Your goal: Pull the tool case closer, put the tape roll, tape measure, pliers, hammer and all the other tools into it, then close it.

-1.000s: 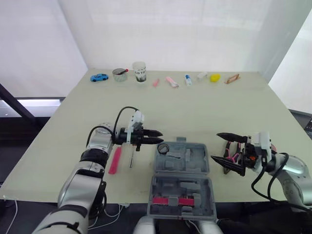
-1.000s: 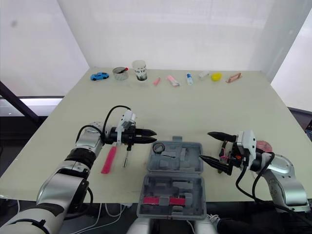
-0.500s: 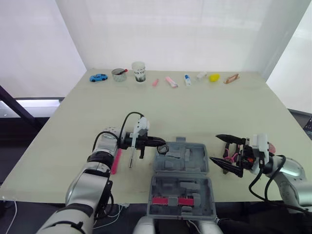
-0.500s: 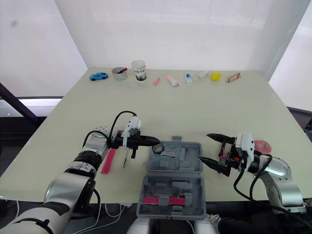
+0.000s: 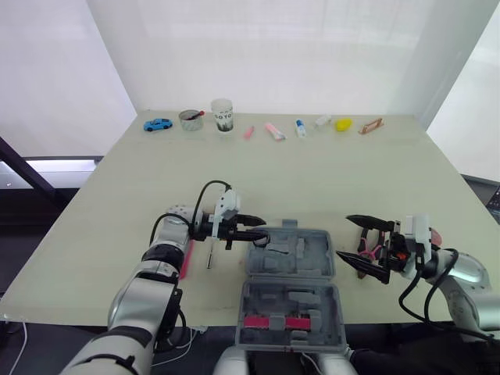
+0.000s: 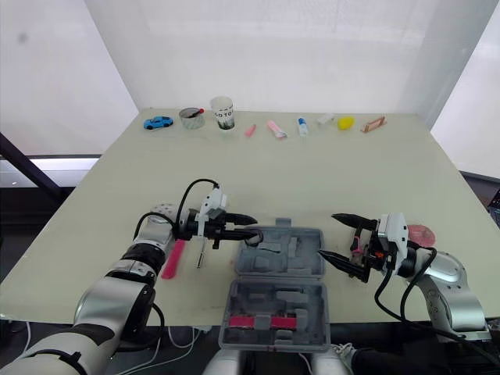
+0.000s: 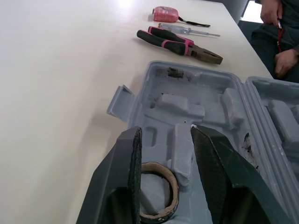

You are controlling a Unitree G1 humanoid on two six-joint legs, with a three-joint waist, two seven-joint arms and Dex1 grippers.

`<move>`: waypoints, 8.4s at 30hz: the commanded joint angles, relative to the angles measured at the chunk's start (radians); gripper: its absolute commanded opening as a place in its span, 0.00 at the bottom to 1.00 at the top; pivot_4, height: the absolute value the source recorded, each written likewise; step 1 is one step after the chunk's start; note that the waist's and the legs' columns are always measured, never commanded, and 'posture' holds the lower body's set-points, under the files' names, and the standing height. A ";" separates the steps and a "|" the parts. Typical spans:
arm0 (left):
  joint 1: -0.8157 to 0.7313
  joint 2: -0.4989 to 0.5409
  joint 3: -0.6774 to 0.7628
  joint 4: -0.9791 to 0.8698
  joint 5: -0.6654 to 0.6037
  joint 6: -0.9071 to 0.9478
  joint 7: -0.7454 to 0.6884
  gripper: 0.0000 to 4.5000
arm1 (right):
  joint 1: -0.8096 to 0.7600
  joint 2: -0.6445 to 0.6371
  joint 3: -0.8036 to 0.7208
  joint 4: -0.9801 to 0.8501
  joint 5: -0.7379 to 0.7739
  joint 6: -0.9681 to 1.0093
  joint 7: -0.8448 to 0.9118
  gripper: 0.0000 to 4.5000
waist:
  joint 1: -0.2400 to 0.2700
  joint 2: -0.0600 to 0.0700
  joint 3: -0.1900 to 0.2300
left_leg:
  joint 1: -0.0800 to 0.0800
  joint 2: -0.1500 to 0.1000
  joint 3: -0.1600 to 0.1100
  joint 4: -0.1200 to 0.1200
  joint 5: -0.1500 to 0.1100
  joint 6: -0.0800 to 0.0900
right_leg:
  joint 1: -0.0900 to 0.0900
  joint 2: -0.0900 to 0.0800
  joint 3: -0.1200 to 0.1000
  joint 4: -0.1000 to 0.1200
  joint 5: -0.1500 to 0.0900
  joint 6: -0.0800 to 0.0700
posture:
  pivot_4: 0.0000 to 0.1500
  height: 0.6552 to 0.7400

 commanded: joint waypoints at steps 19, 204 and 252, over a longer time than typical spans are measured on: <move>-0.027 -0.018 0.022 0.059 0.054 -0.104 0.067 0.06 | 0.004 -0.004 -0.016 0.002 0.003 -0.043 -0.001 1.00 | 0.001 0.000 0.000 | 0.002 -0.003 0.002 0.000 0.000 0.000 | 0.000 0.000 -0.016 0.000 0.001 -0.005 | 1.00 1.00; 0.418 0.391 0.110 -1.454 -0.603 0.750 0.054 1.00 | 0.494 -0.240 -0.287 -0.071 -0.085 0.432 -0.265 0.61 | 0.002 0.001 -0.002 | 0.018 0.002 0.012 -0.014 0.000 0.000 | 0.010 -0.019 -0.030 -0.013 -0.004 -0.004 | 1.00 1.00; 0.589 0.446 0.242 -1.601 -0.638 0.733 0.155 1.00 | -0.524 -0.374 0.196 1.353 -0.642 -0.773 0.260 0.98 | -0.006 0.004 0.005 | 0.020 0.001 0.015 -0.012 0.000 0.000 | 0.012 -0.019 -0.027 -0.012 -0.001 -0.008 | 1.00 1.00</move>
